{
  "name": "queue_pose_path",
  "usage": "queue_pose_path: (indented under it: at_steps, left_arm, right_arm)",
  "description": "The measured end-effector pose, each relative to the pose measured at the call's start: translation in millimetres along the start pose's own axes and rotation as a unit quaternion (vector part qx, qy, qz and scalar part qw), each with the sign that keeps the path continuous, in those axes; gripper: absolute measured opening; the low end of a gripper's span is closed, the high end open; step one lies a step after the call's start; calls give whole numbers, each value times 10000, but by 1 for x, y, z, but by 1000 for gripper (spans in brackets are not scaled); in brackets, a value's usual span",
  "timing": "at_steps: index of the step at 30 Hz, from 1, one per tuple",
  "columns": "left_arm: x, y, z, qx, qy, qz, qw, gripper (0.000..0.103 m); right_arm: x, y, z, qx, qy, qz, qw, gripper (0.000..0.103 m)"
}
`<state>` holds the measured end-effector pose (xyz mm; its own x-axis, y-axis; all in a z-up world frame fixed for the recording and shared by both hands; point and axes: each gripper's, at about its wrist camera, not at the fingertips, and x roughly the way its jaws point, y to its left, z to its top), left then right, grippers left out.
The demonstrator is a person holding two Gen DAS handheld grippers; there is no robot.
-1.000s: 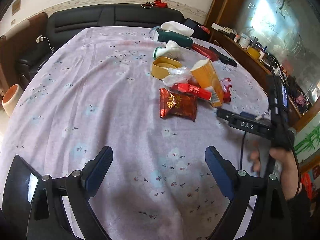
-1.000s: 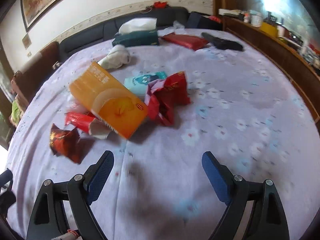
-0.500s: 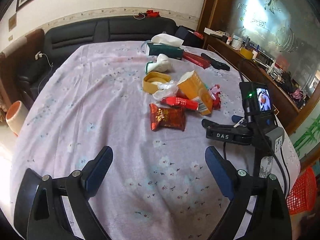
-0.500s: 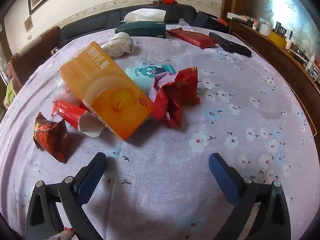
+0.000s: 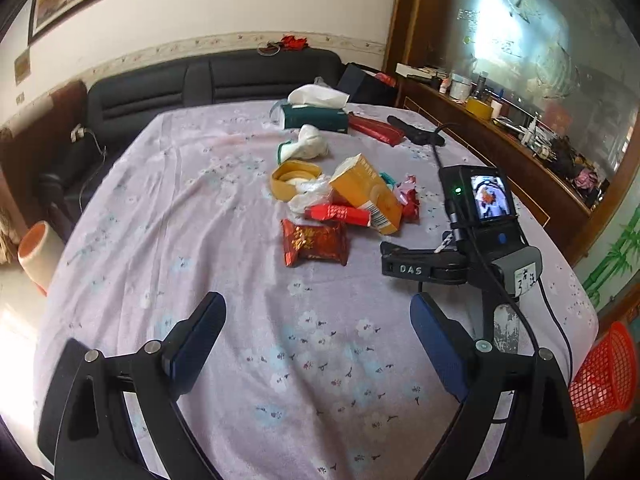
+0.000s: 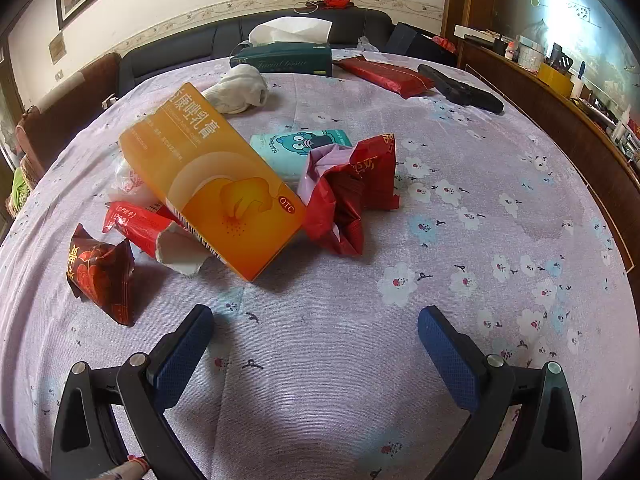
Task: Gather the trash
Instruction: 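Return both tools to the table above the remaining trash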
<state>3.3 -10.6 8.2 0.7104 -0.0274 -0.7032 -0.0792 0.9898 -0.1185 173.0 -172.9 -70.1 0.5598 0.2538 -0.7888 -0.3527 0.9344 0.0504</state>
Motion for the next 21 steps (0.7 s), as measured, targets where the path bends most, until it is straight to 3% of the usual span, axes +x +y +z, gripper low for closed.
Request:
queue_pose_path:
  at_steps: [14,21]
  left_arm:
    - [4,61,-2,-894,-94,-201,9957,92]
    - [-1,71,-1,-809,-261,-204,9962,92]
  right_arm:
    - [0,0,0,1,-1,0,10000,103]
    - [0,0,0,0,-1,1,10000,103]
